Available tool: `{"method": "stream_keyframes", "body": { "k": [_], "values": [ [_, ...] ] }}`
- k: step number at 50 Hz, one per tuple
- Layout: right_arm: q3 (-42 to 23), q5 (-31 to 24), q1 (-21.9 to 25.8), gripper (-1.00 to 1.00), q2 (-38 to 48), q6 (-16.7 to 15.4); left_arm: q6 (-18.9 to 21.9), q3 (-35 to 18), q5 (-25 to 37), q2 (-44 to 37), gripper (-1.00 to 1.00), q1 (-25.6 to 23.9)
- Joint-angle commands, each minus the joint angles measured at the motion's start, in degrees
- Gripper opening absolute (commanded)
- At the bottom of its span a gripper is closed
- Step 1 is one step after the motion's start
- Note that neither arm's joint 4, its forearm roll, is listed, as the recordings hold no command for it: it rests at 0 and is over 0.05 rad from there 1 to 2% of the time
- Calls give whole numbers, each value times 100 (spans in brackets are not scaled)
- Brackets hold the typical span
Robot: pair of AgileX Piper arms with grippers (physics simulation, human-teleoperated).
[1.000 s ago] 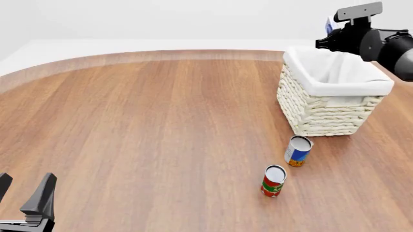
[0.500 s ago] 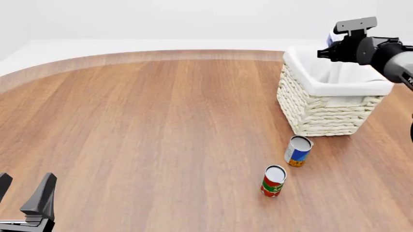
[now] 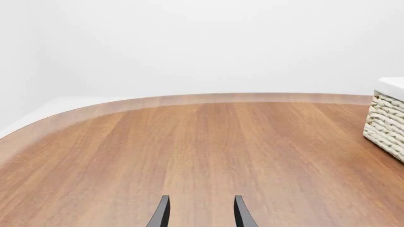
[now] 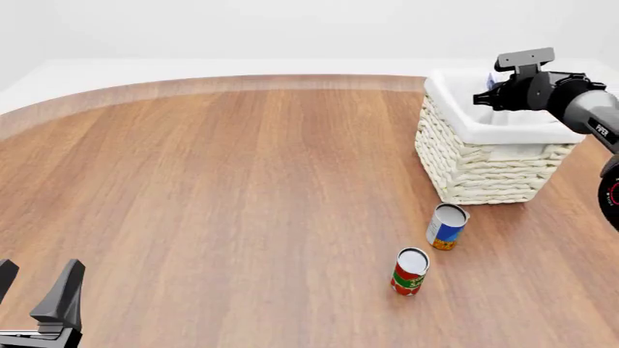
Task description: Pick up the alphabet soup and the cream cheese box, and put them in the basket.
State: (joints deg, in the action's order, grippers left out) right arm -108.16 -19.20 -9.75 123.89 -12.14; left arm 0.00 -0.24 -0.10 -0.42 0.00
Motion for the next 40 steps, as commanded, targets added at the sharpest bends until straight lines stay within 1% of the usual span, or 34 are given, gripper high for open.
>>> {"method": "stream_keyframes", "body": {
  "k": [1,9,13,14,15,20,32,38,39,40],
  "values": [
    [-114,-25,-46,-100,164,-37,0,0,0,0,100,0],
    [-171,-37,-60,-100,226,-10,0,0,0,0,100,0],
    [-207,-30,-79,-100,213,93,0,0,0,0,100,0],
    [-209,-35,-76,-100,207,75,0,0,0,0,100,0],
    [-215,-45,-65,100,203,86,0,0,0,0,100,0],
    [-265,-77,-53,100,191,205,0,0,0,0,100,0],
    [-230,-27,-33,100,102,278,0,0,0,0,100,0],
    [-88,61,10,100,-58,329,0,0,0,0,100,0],
    [8,130,118,100,-176,490,0,0,0,0,100,0],
    [8,130,118,100,-176,490,0,0,0,0,100,0]
  ]
}}
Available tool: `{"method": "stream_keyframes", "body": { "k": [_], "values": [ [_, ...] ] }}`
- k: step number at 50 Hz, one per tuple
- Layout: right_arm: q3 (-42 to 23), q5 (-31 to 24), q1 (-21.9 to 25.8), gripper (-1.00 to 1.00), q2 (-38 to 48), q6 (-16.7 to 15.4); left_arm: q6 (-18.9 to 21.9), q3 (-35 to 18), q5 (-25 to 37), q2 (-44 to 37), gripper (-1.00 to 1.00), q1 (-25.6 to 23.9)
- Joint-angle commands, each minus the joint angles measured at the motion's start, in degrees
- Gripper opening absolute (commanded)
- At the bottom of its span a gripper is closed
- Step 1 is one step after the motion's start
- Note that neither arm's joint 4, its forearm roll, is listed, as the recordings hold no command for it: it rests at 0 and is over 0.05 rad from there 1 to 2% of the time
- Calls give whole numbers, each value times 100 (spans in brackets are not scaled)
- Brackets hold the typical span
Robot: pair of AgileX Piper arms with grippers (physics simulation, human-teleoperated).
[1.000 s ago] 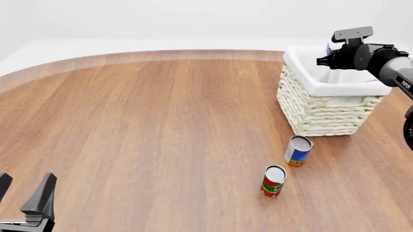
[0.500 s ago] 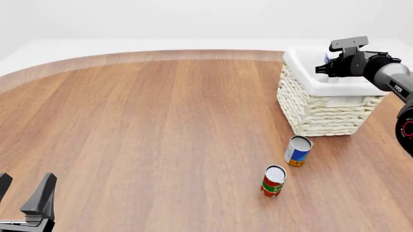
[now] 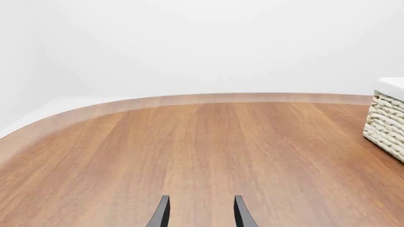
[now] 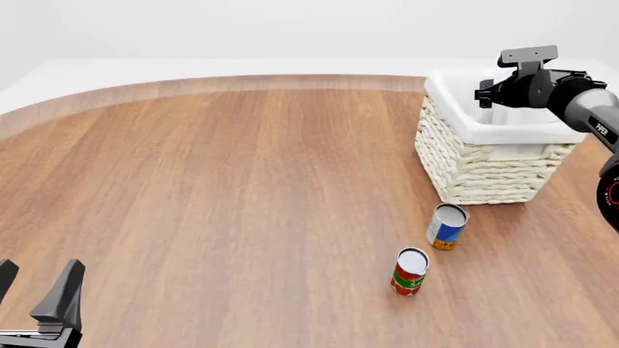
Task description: Pick up the alphabet soup and the cream cheese box, and put them in the basket.
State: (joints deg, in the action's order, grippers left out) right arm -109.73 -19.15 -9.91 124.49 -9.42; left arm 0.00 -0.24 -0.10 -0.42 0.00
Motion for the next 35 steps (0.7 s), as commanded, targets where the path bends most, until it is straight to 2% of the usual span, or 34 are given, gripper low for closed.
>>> {"method": "stream_keyframes", "body": {
  "k": [1,18,35],
  "values": [
    [247,144,138,100,-344,195,0,0,0,0,100,0],
    [923,453,231,100,-1087,178,0,0,0,0,100,0],
    [1985,847,428,100,-2036,95,0,0,0,0,100,0]
  ]
}}
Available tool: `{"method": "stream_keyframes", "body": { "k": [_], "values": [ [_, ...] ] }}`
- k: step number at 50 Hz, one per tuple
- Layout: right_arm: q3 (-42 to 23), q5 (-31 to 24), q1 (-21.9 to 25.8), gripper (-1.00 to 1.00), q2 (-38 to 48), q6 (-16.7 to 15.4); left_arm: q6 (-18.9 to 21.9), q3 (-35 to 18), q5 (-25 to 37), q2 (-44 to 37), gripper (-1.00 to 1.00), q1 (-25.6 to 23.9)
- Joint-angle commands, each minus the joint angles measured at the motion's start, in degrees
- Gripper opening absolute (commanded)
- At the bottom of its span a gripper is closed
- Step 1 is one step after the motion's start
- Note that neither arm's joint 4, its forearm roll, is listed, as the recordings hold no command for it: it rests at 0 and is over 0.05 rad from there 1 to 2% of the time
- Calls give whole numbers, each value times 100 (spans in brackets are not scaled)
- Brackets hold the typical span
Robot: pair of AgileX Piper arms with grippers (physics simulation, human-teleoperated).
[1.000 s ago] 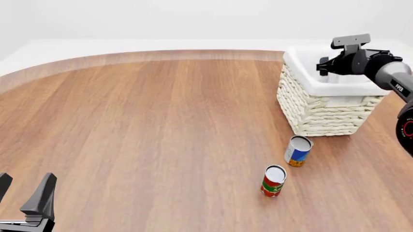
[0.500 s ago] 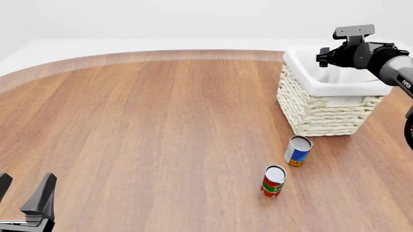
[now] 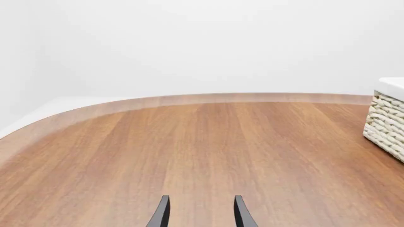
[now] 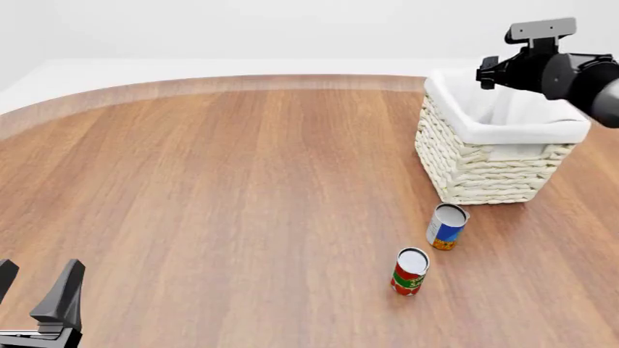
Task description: Pick up the alphabet soup and the cream cheese box, and put them in the basket.
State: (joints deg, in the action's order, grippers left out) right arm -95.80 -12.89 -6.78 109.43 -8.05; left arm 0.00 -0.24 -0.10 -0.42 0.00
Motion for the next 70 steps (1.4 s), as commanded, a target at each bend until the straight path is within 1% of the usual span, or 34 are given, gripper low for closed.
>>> {"method": "stream_keyframes", "body": {
  "k": [1,11,18,26,30,32,41,42,43,52,59,61,70],
  "values": [
    [661,250,126,100,-584,-42,0,0,0,0,100,0],
    [1454,526,225,100,-1194,3,0,0,0,0,100,0],
    [2191,762,240,100,-1778,39,0,0,0,0,100,0],
    [2791,939,258,100,-2290,52,0,0,0,0,100,0],
    [3004,1014,259,100,-2460,43,0,0,0,0,100,0],
    [3131,1035,264,100,-2570,87,0,0,0,0,100,0],
    [3705,1188,356,100,-3133,39,0,0,0,0,100,0],
    [3772,1224,331,100,-3197,58,0,0,0,0,100,0],
    [3870,1275,316,100,-3309,156,0,0,0,0,100,0],
    [4451,1442,439,100,-3776,70,0,0,0,0,100,0],
    [4862,1610,455,100,-4080,75,0,0,0,0,100,0],
    [5070,1700,493,100,-4214,17,0,0,0,0,100,0],
    [5491,1881,576,100,-4446,79,0,0,0,0,100,0]
  ]
}}
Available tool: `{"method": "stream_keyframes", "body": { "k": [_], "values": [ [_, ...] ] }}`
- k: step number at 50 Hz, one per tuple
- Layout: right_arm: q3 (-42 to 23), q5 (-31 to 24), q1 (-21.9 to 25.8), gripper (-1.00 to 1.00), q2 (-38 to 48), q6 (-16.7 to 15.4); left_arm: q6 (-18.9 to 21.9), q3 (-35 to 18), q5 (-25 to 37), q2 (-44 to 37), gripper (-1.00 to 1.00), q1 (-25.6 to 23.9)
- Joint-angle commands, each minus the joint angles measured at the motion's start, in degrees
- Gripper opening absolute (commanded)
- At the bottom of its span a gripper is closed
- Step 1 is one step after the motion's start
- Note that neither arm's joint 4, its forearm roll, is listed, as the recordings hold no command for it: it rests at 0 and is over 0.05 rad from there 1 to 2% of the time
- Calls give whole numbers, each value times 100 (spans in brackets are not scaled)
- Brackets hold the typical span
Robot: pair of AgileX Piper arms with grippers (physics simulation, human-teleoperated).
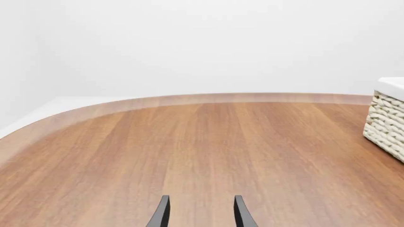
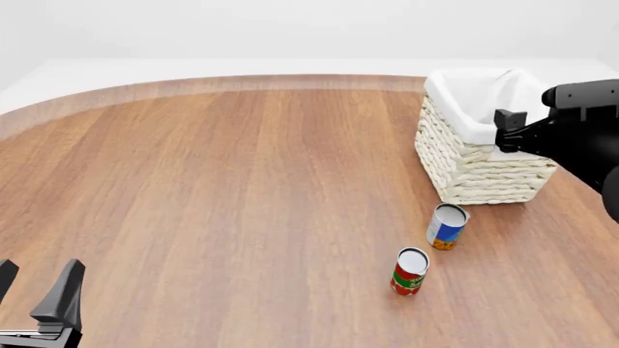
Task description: Pick up the alphabet soup and the cream cheese box, and put them in the basket.
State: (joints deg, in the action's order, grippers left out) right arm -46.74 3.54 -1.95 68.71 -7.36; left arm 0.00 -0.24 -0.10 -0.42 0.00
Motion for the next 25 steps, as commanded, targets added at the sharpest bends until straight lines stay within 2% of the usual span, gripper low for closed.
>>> {"method": "stream_keyframes", "body": {
  "k": [1,12,17,25],
  "values": [
    [657,270,118,100,-409,44,0,0,0,0,100,0],
    [1301,698,189,100,-615,59,0,0,0,0,100,0],
    [1517,857,192,100,-676,-79,0,0,0,0,100,0],
    [1790,1091,319,100,-653,-74,0,0,0,0,100,0]
  ]
}}
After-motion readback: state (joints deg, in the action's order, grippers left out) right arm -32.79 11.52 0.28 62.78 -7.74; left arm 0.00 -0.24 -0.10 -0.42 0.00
